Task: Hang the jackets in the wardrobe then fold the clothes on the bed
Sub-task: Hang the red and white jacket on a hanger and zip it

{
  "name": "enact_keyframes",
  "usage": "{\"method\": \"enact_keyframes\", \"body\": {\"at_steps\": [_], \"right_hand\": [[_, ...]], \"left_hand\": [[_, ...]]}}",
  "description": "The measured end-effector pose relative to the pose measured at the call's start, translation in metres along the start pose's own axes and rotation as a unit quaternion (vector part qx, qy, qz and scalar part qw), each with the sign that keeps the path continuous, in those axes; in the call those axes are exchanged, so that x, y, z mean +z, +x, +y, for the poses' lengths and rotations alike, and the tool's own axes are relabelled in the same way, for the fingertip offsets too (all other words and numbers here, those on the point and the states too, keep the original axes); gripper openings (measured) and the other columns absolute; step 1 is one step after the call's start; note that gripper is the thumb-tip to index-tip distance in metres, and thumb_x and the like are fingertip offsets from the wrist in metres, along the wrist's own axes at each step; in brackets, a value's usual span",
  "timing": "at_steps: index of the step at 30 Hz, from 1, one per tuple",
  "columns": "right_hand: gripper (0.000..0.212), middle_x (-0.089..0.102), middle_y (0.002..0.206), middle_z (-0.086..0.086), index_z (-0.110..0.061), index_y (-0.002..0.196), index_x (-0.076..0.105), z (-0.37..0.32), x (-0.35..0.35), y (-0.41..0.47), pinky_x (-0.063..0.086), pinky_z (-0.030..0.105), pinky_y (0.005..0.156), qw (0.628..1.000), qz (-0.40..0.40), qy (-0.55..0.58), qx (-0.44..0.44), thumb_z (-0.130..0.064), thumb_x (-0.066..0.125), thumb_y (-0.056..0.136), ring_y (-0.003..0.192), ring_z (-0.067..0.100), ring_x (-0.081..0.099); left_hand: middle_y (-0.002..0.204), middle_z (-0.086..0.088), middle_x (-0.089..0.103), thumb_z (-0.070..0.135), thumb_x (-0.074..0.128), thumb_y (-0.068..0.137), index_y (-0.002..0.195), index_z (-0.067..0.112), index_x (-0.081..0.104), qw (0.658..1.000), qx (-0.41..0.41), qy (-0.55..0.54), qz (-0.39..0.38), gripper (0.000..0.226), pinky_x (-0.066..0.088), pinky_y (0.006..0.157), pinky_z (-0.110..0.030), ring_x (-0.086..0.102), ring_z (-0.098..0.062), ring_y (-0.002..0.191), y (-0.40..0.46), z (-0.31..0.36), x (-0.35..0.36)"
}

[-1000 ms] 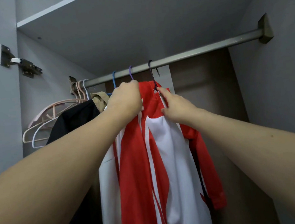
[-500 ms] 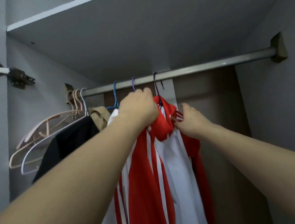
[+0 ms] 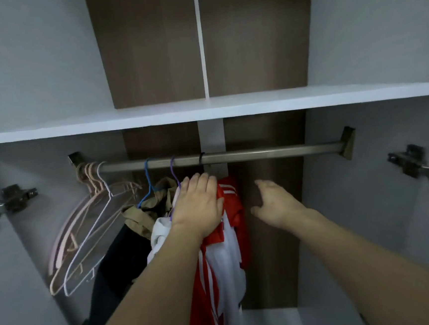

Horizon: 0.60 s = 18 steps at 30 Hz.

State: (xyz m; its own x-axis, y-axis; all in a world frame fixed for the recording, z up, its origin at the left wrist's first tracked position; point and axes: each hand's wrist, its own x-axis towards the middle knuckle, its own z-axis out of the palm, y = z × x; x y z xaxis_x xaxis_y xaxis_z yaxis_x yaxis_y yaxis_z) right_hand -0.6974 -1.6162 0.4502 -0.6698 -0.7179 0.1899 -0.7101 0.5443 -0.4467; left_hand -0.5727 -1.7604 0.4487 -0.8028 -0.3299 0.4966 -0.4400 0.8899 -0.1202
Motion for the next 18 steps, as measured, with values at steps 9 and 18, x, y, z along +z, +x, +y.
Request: {"method": "enact_keyframes", "body": {"at_steps": [9,18], "right_hand": [[0.075,0.024,0.158,0.010,-0.011,0.153,0.018,-0.029,-0.092,-0.065,0.027,0.036,0.117,0.999,-0.021,-0.007,0.029,-0.028,0.059,0.094,0.143,0.026,0.026],[0.071,0.025,0.157,0.009,-0.011,0.153,0.020,-0.037,-0.110,-0.133,0.023,0.029,0.113,0.992,0.038,-0.006,0.117,-0.022,0.057,0.093,0.143,0.025,0.027]], "left_hand": [[0.154,-0.006,0.032,0.041,0.037,0.101,0.150,0.012,0.029,0.996,-0.006,-0.084,0.008,0.057,0.005,0.122,-0.040,0.021,-0.022,0.145,-0.015,0.027,-0.100],[0.150,-0.009,0.040,0.033,0.048,0.099,0.148,0.009,0.035,0.972,0.053,-0.226,0.028,0.055,0.012,0.121,-0.037,0.030,-0.022,0.141,-0.033,0.027,-0.116]]}}
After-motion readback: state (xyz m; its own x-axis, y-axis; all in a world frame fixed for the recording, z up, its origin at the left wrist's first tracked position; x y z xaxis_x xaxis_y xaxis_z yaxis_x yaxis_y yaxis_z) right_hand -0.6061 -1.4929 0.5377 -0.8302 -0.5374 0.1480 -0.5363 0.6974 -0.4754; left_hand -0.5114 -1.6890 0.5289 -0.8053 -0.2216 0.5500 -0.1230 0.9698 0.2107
